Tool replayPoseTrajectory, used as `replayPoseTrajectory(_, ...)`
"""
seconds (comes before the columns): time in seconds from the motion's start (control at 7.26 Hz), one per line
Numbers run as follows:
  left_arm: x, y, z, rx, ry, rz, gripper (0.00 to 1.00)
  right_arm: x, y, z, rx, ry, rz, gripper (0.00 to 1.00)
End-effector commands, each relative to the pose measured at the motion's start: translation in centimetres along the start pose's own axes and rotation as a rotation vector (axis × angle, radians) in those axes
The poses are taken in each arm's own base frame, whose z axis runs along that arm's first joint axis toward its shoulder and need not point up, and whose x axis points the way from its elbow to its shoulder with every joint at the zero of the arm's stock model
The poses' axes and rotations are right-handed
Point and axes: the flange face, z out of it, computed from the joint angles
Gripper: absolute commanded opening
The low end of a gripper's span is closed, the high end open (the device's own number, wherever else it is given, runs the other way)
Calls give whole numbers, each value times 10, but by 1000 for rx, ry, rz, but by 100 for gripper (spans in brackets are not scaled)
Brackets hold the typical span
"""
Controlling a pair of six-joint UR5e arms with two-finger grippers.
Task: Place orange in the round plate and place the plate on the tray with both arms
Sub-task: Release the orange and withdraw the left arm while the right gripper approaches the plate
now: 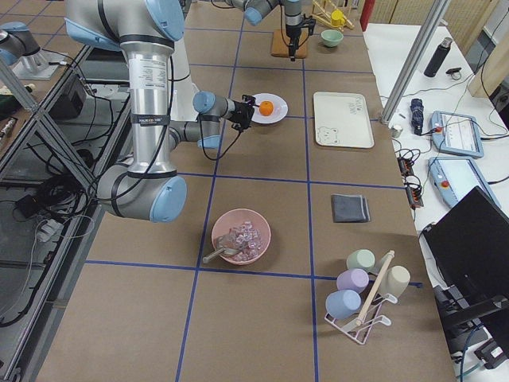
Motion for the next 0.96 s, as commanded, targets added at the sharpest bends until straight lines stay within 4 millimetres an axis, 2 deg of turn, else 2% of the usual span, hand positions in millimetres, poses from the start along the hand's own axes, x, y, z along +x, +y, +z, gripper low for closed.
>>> replayPoseTrajectory(0.0, -188, -9, -18, -46, -59, 169, 98, -3, 28, 32, 18, -17, 54, 98)
replayPoseTrajectory(0.14, -280, 2, -6, -109, -15, 177, 98, -5, 28, 32, 16, -21, 57, 98)
replayPoseTrajectory(0.28, -372, 8, -21, -100, -40, 267, 98, -4, 30, 33, 14, -19, 55, 98)
replayPoseTrajectory(0.41, -442, 23, -20, -122, -53, 133, 98, -1, 33, 34, 12, -13, 54, 98)
replayPoseTrajectory(0.55, -498, 51, -26, -105, -9, 28, 98, 1, 33, 35, 15, -12, 58, 98)
replayPoseTrajectory(0.69, -529, 78, -12, -81, 84, -1, 98, 5, 35, 37, 16, -3, 54, 98)
replayPoseTrajectory(0.83, -566, 101, -2, -89, 100, -19, 98, 8, 38, 42, 18, 3, 50, 98)
